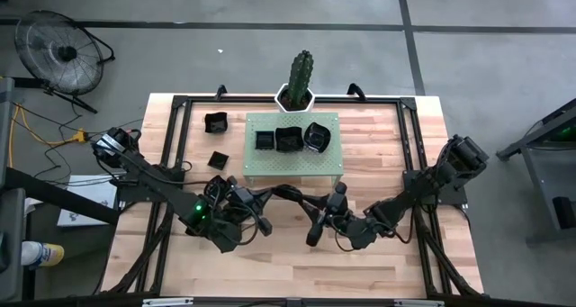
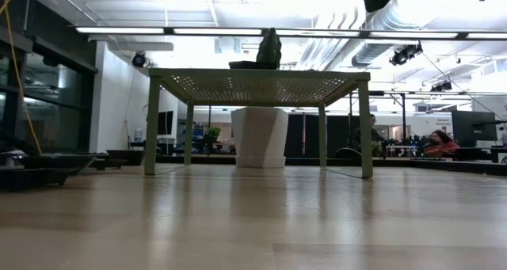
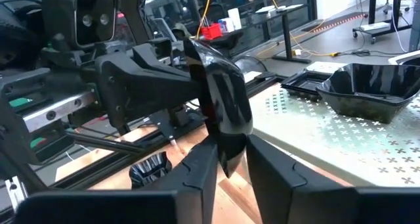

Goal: Pick & Place Mini shaped plates
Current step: Stack the leaf shaped plate on top of the leaf shaped plates on the shelf

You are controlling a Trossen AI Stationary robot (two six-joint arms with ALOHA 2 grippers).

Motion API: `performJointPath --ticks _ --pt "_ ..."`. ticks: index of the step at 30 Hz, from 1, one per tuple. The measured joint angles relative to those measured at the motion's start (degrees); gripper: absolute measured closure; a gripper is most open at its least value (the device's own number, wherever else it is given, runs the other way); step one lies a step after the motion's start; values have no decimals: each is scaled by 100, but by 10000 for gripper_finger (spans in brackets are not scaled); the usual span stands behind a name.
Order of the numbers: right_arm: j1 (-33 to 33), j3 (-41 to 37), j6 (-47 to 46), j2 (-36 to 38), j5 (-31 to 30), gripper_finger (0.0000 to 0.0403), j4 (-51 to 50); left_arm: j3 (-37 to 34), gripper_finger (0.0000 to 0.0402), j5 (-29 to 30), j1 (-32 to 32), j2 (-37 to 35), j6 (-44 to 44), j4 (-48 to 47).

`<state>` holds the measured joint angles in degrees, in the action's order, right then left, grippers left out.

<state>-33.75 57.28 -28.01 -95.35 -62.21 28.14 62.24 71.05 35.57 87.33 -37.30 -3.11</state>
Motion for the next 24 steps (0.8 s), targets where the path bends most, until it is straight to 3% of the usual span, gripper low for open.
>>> performJointPath --ticks 10,24 --pt "7 0 -1 0 -158 397 -35 0 401 23 7 0 0 -4" --pt "0 0 -216 0 41 402 -28 -4 386 -278 4 0 0 -13"
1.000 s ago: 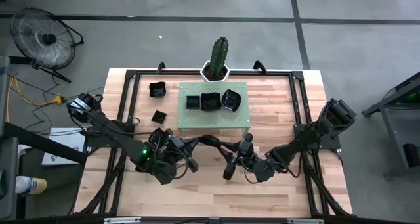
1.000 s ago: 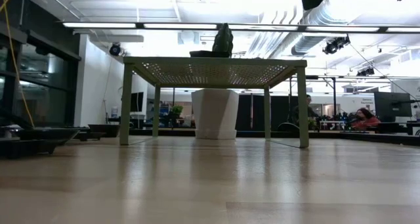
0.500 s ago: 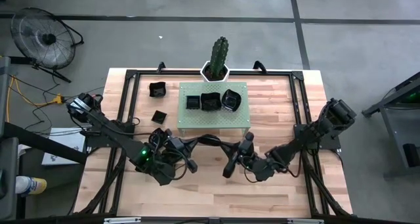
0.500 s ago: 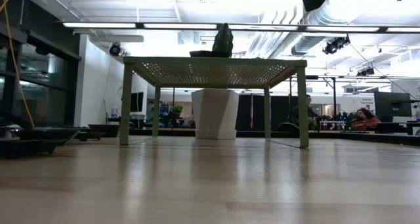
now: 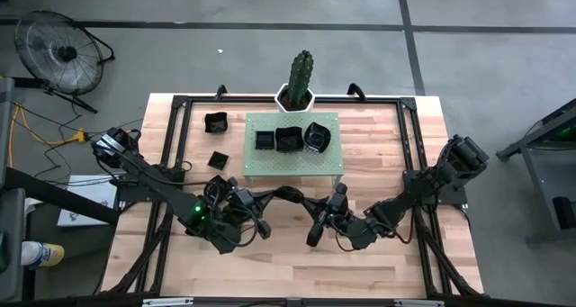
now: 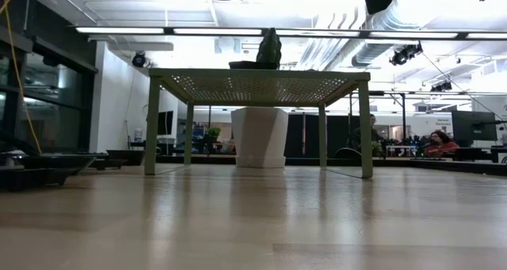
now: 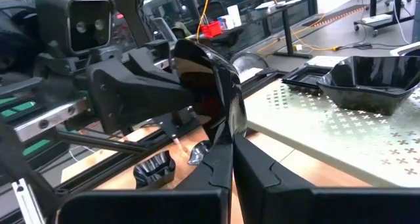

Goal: Pick & Place Mini shaped plates
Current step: Stack the leaf shaped plate on top of the leaf shaped plates on the shelf

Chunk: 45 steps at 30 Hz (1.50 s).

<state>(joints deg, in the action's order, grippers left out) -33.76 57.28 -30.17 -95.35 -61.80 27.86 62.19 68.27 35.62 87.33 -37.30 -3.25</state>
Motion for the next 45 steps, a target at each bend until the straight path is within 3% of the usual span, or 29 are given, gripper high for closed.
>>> performJointPath --ticks 20,34,45 --pt "0 0 -4 3 -42 403 7 0 379 -170 0 0 758 15" --pt "7 20 -7 7 -18 402 52 0 226 -192 -1 7 1017 29" --pt "95 15 -123 7 -169 402 31 0 196 -549 0 -485 2059 13"
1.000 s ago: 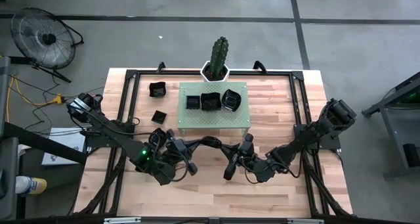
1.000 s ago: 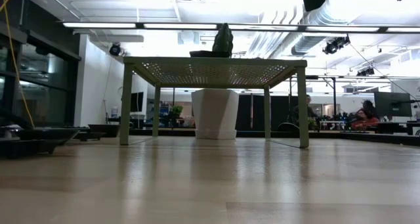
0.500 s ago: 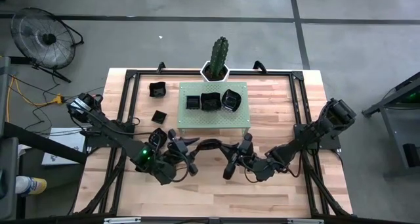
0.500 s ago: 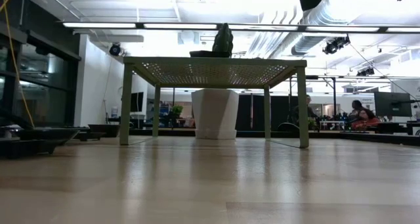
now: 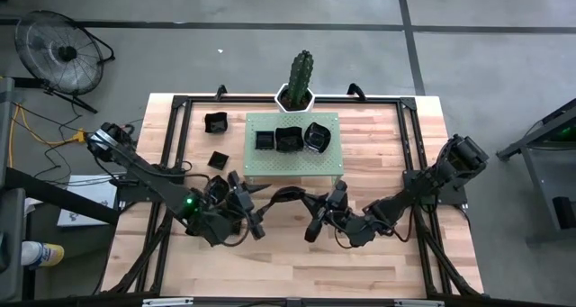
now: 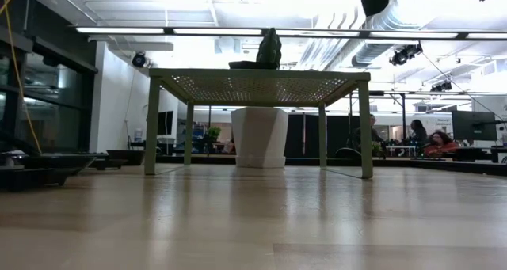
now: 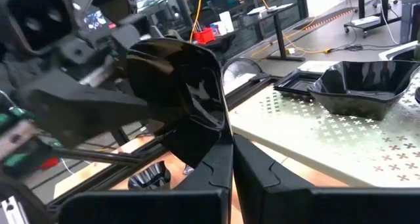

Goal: Pick & Place Mini shaped plates
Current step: Stack the leaf shaped plate on top of the leaf shaped plates on the shelf

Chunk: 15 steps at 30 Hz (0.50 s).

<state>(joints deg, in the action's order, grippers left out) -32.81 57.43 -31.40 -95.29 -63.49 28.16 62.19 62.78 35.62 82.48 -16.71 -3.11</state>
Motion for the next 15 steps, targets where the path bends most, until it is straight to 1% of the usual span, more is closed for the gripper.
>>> performJointPath --ticks 6,9,11,15 --pt "200 -6 -161 0 230 402 -2 0 196 -395 3 -516 578 -122" --pt "297 -7 -178 12 353 402 -4 0 195 -437 51 -764 645 -486" --pt "357 -9 -229 55 405 402 -5 0 195 -340 125 -924 645 -738" --pt "450 -11 -198 227 381 403 -7 0 195 84 378 -1183 632 -1345"
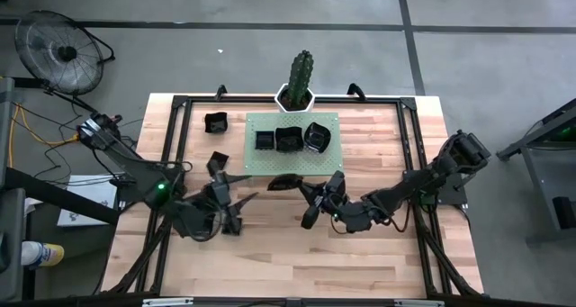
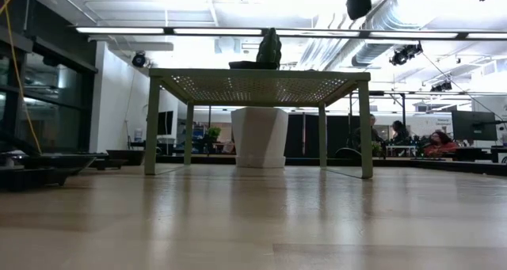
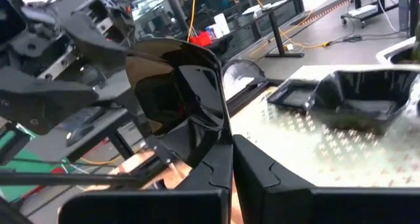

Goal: Pick & Place Mini shaped plates
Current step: Stack the leaf shaped plate on top of the leaf shaped plates on the shelf

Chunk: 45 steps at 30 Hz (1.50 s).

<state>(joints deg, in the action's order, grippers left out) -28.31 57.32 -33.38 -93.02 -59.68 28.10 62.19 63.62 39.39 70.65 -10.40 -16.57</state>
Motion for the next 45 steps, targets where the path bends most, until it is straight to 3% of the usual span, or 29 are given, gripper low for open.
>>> performJointPath --ticks 4,25,35,45 --pt "125 0 70 237 3 403 -152 0 195 323 230 -210 -33 -477" --pt "794 -2 -551 1100 93 403 -1288 0 195 19 263 -1363 -54 -2779" --pt "1305 -2 -1400 1098 709 403 -1645 0 195 -397 263 -1543 430 -2854" --pt "2160 -2 -2359 1524 2177 403 -2702 -279 195 -757 263 -1852 1006 -2585"
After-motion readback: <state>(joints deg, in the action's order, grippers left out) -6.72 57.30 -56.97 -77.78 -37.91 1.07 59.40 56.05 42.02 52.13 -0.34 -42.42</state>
